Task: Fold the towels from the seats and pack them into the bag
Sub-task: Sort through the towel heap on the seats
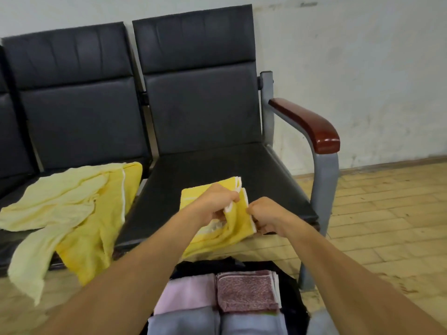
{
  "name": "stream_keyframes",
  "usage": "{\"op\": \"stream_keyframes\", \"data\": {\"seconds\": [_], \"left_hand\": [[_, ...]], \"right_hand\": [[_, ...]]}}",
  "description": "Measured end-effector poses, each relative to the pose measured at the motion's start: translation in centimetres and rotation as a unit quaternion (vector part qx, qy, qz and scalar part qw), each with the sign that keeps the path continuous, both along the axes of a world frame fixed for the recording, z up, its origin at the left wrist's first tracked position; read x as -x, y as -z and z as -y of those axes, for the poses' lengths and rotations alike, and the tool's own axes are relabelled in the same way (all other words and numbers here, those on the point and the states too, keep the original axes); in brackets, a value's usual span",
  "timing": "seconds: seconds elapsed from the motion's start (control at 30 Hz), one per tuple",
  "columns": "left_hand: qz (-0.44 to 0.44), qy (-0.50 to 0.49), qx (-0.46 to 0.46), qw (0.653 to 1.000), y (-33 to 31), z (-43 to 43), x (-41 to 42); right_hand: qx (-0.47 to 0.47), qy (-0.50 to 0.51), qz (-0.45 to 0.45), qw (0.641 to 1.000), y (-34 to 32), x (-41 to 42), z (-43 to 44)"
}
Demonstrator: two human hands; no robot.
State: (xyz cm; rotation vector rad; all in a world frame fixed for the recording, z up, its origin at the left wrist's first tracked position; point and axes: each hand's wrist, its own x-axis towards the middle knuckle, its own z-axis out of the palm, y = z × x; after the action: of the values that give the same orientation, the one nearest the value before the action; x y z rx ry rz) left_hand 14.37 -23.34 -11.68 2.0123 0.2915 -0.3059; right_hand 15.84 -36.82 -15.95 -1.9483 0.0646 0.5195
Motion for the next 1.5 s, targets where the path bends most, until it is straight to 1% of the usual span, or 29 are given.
{"op": "stream_keyframes", "data": {"seconds": [0.07, 0.13, 0.2, 0.23, 0.27, 0.3, 0.33, 0.37, 0.4, 0.43, 0.5, 0.57, 0.67, 0.77, 0.87, 0.97, 1.03, 1.13, 1.2, 1.3, 1.37, 1.5], "left_hand": [[-0.009, 0.053, -0.026, 0.998, 1.3, 0.4, 0.1], [0.005, 0.087, -0.016, 0.996, 1.6, 0.3, 0.4], [0.038, 0.069, 0.032, 0.996, 1.3, -0.5, 0.9], [0.07, 0.043, 0.036, 0.996, 1.3, -1.4, 1.0], [0.111, 0.011, 0.003, 0.994, 1.4, -2.4, 1.2], [0.155, -0.021, -0.066, 0.985, 1.8, -3.6, 1.3], [0.178, -0.043, -0.144, 0.973, 2.4, -4.8, 1.4], [0.175, -0.051, -0.209, 0.961, 3.0, -5.9, 1.7], [0.149, -0.06, -0.249, 0.955, 3.7, -6.8, 2.1], [0.116, -0.073, -0.26, 0.956, 4.4, -7.5, 2.5], [0.079, -0.098, -0.229, 0.965, 5.3, -8.5, 3.3], [0.07, -0.112, -0.177, 0.975, 6.0, -9.5, 3.8], [0.063, -0.115, -0.123, 0.984, 6.8, -10.9, 4.6], [0.079, -0.12, -0.117, 0.983, 7.6, -11.7, 5.1], [0.09, -0.126, -0.087, 0.984, 7.4, -11.8, 5.5], [0.091, -0.117, 0.006, 0.989, 5.6, -12.2, 6.6], [0.077, -0.095, 0.091, 0.988, 4.4, -13.0, 7.4], [0.06, -0.073, 0.228, 0.969, 3.2, -13.7, 8.7], [0.042, -0.074, 0.281, 0.956, 2.7, -14.0, 9.6], [0.033, -0.079, 0.308, 0.947, 2.5, -14.2, 10.5], [0.041, -0.079, 0.307, 0.948, 2.5, -14.3, 10.9], [0.082, -0.064, 0.279, 0.955, 2.0, -14.7, 11.2]], "right_hand": [[-0.005, 0.003, -0.005, 1.0, 0.0, 0.0, 0.1], [-0.006, 0.012, -0.003, 1.0, 0.1, 0.1, 0.2], [-0.009, 0.024, 0.002, 1.0, 0.2, 0.0, 0.3], [-0.007, 0.029, 0.004, 1.0, 0.3, -0.2, 0.3], [0.002, 0.032, 0.008, 0.999, 0.3, -0.3, 0.2], [0.019, 0.033, 0.013, 0.999, 0.3, -0.4, 0.1], [0.041, 0.034, 0.022, 0.998, 0.3, -0.4, 0.0], [0.061, 0.034, 0.032, 0.997, 0.2, -0.5, -0.2], [0.078, 0.033, 0.041, 0.996, 0.1, -0.4, -0.4], [0.091, 0.028, 0.048, 0.994, 0.0, -0.2, -0.6], [0.106, 0.016, 0.053, 0.993, 0.0, -0.1, -0.9], [0.105, 0.015, 0.048, 0.993, 0.1, 0.1, -1.3], [0.113, 0.009, 0.056, 0.992, 0.5, 0.4, -2.0], [0.104, -0.022, 0.08, 0.991, 0.7, 1.1, -3.0], [0.041, -0.038, 0.1, 0.993, 0.3, 2.3, -4.0], [-0.056, -0.031, 0.092, 0.994, -0.6, 3.3, -4.0], [-0.132, -0.011, 0.057, 0.99, -1.4, 4.1, -4.0], [-0.236, 0.011, -0.012, 0.972, -2.3, 5.2, -4.0], [-0.275, 0.006, -0.056, 0.96, -2.5, 5.8, -4.0], [-0.29, -0.038, -0.101, 0.951, -2.5, 6.4, -3.9], [-0.281, -0.064, -0.086, 0.954, -2.5, 6.5, -3.9], [-0.255, -0.082, -0.04, 0.963, -2.6, 6.2, -3.5]]}}
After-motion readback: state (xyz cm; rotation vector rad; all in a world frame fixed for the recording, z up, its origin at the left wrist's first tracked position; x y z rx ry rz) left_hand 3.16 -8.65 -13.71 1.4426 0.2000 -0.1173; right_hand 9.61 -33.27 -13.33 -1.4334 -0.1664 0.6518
